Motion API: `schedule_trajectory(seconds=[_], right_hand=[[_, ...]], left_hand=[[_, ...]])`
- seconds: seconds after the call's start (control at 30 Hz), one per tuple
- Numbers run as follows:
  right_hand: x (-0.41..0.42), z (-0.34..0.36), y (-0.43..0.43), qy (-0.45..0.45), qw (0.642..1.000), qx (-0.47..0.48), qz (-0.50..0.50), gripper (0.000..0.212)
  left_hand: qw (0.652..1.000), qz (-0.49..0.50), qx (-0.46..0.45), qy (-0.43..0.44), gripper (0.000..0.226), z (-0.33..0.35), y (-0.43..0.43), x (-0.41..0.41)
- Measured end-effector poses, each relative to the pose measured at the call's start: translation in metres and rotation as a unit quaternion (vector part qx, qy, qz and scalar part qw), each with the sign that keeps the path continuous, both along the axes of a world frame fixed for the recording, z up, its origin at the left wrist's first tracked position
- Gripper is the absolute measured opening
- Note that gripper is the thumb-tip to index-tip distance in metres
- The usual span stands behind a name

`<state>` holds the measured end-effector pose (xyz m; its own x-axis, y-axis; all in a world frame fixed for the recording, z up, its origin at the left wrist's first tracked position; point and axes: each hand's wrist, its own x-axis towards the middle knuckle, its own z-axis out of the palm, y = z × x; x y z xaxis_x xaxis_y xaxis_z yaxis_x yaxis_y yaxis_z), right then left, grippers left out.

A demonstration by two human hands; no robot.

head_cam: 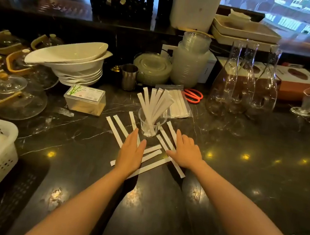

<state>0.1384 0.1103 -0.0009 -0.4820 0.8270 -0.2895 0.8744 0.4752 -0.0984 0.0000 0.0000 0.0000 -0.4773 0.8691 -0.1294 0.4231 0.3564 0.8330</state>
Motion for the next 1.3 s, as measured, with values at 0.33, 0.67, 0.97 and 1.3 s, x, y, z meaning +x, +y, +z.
schedule_trajectory(seconds=[0.33,0.67,0.97,1.3], right_hand=[[-0.025,-0.008,0.006,0.001,0.999,-0.019,-0.029,0.039],[-0.023,-0.008,0.016,0.010,0.992,-0.050,-0.117,0.032],[0.005,-0.002,0.017,0.061,0.983,-0.056,-0.162,0.026],[-0.004,0.049,-0.038,0.449,0.868,-0.214,-0.010,0.023]], left_hand=[[0.888,0.152,-0.009,-0.433,0.041,0.015,0.000,0.007],[0.903,0.132,-0.046,-0.406,0.021,0.006,0.001,0.013],[0.906,0.082,-0.050,-0.412,0.013,0.016,0.011,0.023],[0.918,-0.091,0.055,-0.381,0.021,0.057,0.031,0.037]])
